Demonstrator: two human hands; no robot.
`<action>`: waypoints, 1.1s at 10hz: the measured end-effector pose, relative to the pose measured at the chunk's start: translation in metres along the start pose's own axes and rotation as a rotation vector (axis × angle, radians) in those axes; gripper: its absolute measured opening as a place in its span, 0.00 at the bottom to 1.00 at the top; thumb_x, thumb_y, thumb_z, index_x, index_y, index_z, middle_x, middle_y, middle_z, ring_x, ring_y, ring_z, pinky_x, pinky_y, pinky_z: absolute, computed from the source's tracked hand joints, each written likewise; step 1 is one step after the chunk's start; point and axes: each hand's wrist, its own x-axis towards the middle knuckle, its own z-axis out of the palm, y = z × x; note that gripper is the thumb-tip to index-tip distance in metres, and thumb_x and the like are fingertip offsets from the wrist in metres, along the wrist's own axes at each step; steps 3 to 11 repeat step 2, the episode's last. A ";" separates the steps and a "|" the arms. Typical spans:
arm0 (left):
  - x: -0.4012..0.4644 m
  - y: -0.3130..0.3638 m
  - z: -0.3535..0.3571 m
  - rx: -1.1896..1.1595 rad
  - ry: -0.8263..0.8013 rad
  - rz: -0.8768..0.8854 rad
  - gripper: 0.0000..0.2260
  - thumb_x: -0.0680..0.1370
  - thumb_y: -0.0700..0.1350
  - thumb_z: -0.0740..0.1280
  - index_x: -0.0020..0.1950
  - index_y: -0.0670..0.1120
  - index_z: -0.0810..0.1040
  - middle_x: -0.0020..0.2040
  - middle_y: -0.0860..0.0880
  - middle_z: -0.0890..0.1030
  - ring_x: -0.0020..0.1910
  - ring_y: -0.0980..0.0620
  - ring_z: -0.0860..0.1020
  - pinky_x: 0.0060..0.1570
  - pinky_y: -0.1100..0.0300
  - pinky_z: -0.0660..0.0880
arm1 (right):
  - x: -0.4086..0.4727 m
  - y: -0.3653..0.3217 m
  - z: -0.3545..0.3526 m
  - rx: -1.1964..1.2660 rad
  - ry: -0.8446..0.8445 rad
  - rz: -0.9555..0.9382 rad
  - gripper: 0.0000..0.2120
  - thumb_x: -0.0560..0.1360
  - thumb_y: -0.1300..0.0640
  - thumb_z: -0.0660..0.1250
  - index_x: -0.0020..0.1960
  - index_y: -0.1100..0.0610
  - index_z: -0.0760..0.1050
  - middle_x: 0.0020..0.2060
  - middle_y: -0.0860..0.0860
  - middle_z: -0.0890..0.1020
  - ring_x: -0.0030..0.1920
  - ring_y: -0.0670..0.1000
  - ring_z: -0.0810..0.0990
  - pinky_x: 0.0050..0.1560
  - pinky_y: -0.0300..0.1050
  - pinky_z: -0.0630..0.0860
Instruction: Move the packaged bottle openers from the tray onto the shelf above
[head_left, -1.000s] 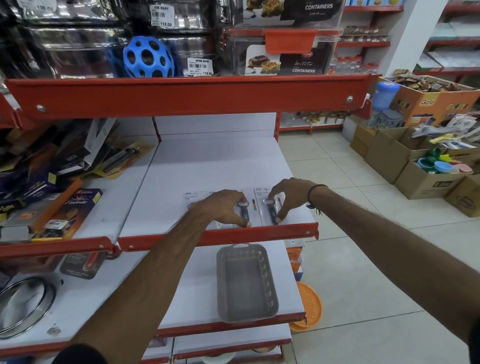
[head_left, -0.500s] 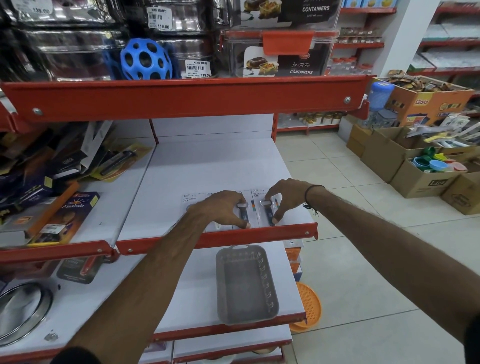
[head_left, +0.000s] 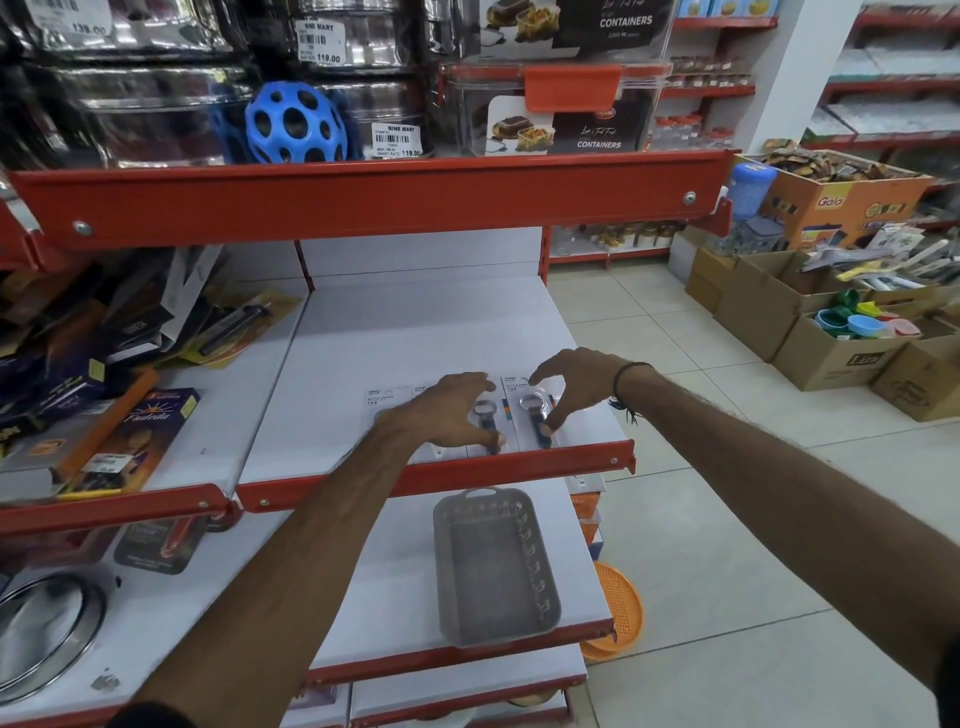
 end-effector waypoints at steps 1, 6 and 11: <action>-0.007 -0.001 -0.001 0.076 0.098 0.018 0.35 0.77 0.64 0.61 0.79 0.53 0.54 0.82 0.51 0.50 0.80 0.47 0.50 0.77 0.45 0.51 | -0.013 0.001 0.005 -0.016 0.134 0.056 0.38 0.70 0.35 0.70 0.75 0.47 0.64 0.75 0.49 0.67 0.74 0.55 0.67 0.74 0.59 0.62; -0.016 0.001 0.000 0.260 0.345 0.040 0.36 0.78 0.68 0.52 0.80 0.53 0.45 0.82 0.50 0.42 0.80 0.45 0.42 0.77 0.38 0.44 | -0.022 -0.001 0.016 -0.159 0.346 0.079 0.40 0.73 0.31 0.60 0.79 0.46 0.54 0.79 0.49 0.59 0.79 0.54 0.57 0.76 0.67 0.52; -0.016 0.001 0.000 0.260 0.345 0.040 0.36 0.78 0.68 0.52 0.80 0.53 0.45 0.82 0.50 0.42 0.80 0.45 0.42 0.77 0.38 0.44 | -0.022 -0.001 0.016 -0.159 0.346 0.079 0.40 0.73 0.31 0.60 0.79 0.46 0.54 0.79 0.49 0.59 0.79 0.54 0.57 0.76 0.67 0.52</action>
